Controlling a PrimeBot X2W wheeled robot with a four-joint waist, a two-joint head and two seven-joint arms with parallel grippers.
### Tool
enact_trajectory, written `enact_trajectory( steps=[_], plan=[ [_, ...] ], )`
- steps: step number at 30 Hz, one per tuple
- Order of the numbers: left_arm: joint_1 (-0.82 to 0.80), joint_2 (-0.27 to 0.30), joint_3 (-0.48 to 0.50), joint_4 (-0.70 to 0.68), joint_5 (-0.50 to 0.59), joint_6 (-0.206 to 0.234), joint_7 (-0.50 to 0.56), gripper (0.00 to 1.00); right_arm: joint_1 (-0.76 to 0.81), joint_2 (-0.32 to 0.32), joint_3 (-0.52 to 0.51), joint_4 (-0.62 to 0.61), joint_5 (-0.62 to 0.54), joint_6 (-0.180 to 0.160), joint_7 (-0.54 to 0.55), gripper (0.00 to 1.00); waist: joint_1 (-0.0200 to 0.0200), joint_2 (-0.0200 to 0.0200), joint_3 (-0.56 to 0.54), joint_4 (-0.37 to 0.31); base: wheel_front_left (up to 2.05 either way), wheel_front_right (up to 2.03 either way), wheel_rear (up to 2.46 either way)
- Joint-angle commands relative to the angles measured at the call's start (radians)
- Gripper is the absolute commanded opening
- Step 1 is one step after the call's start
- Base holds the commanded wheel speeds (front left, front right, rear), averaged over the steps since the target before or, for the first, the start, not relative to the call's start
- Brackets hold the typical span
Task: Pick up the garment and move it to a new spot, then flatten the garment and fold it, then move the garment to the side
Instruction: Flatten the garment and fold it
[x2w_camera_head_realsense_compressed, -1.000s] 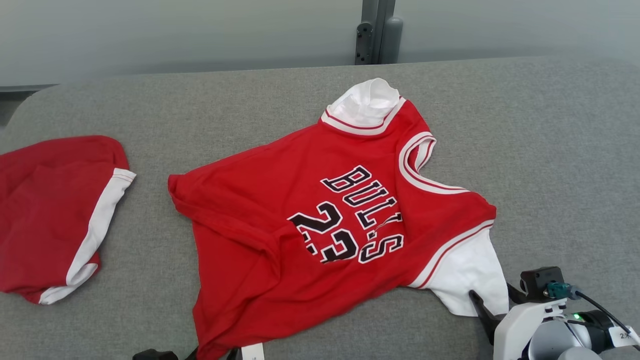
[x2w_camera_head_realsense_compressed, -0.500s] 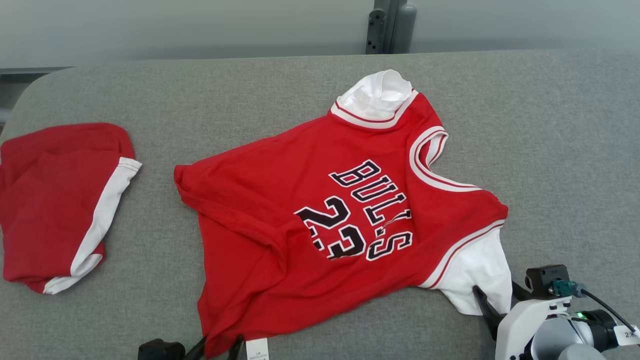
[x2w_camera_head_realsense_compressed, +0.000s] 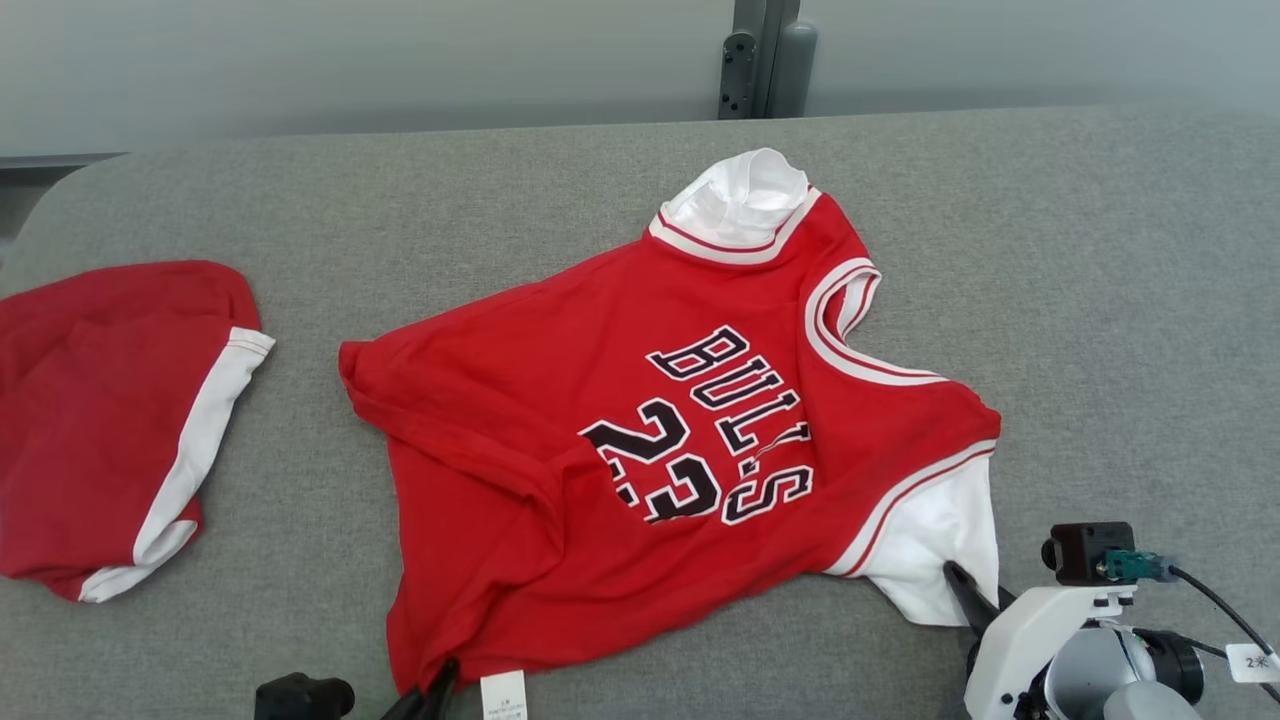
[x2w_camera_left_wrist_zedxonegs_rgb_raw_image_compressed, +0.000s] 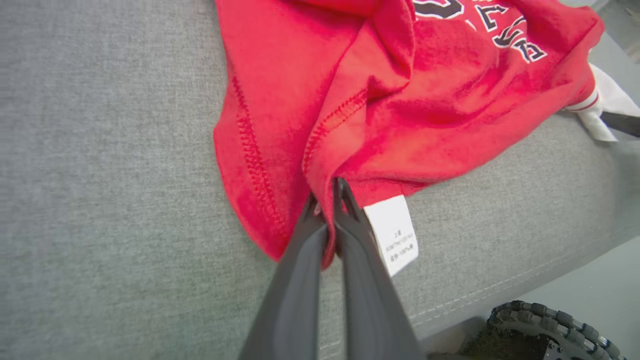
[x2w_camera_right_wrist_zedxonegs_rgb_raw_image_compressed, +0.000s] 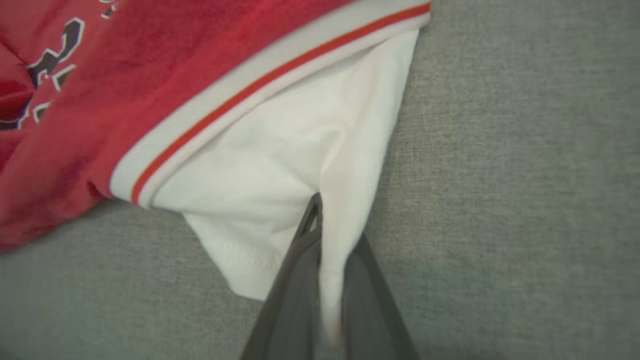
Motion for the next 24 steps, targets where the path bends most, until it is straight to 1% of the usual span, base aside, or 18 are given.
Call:
enact_trajectory(
  steps=[1,5,10,12,15,17,19,20,22,24],
  plan=[
    [0.017,0.008,0.019,-0.030,-0.034,-0.001,0.000,0.00,0.019,0.002,-0.007,-0.030,0.036,0.000,0.007,0.00,0.0000,0.0000,-0.010,-0.010,0.00,0.00,0.00],
    [0.053,0.031,0.065,-0.184,-0.129,-0.001,0.024,0.00,0.038,-0.030,-0.064,-0.206,0.136,0.000,0.012,0.00,0.0000,0.0000,-0.022,-0.023,0.00,0.00,0.00],
    [0.067,0.081,0.145,-0.452,-0.238,0.002,0.055,0.00,0.041,-0.061,-0.169,-0.491,0.234,0.000,0.047,0.00,0.0000,0.0000,-0.013,-0.038,0.00,0.00,0.00],
    [0.041,0.104,0.181,-0.558,-0.274,0.007,0.075,0.00,0.011,-0.065,-0.216,-0.606,0.264,0.000,0.073,0.00,0.0000,0.0000,0.004,-0.045,0.00,0.00,0.00],
    [-0.036,0.140,0.235,-0.675,-0.328,0.010,0.118,0.00,-0.069,-0.077,-0.275,-0.740,0.307,0.000,0.129,0.00,0.0000,0.0000,0.042,-0.052,0.00,0.00,0.00],
    [-0.116,0.169,0.270,-0.711,-0.356,0.012,0.152,0.00,-0.152,-0.079,-0.305,-0.788,0.328,0.000,0.166,0.00,0.0000,0.0000,0.073,-0.056,0.00,0.00,0.00],
    [-0.226,0.190,0.296,-0.728,-0.393,0.016,0.197,0.00,-0.259,-0.094,-0.327,-0.806,0.334,0.000,0.220,0.00,0.0000,0.0000,0.112,-0.059,0.00,0.00,0.00],
    [-0.287,0.202,0.305,-0.727,-0.413,0.019,0.224,0.00,-0.320,-0.093,-0.340,-0.799,0.336,0.000,0.244,0.00,0.0000,0.0000,0.134,-0.061,0.00,0.00,0.00],
    [-0.436,0.223,0.317,-0.694,-0.434,0.028,0.277,0.00,-0.464,-0.123,-0.346,-0.759,0.300,0.000,0.295,0.00,0.0000,0.0000,0.182,-0.060,0.00,0.00,0.00],
    [-0.601,0.228,0.308,-0.628,-0.440,0.035,0.324,0.00,-0.621,-0.108,-0.333,-0.680,0.280,0.000,0.335,0.00,0.0000,0.0000,0.234,-0.058,0.00,0.00,0.00]
  ],
)
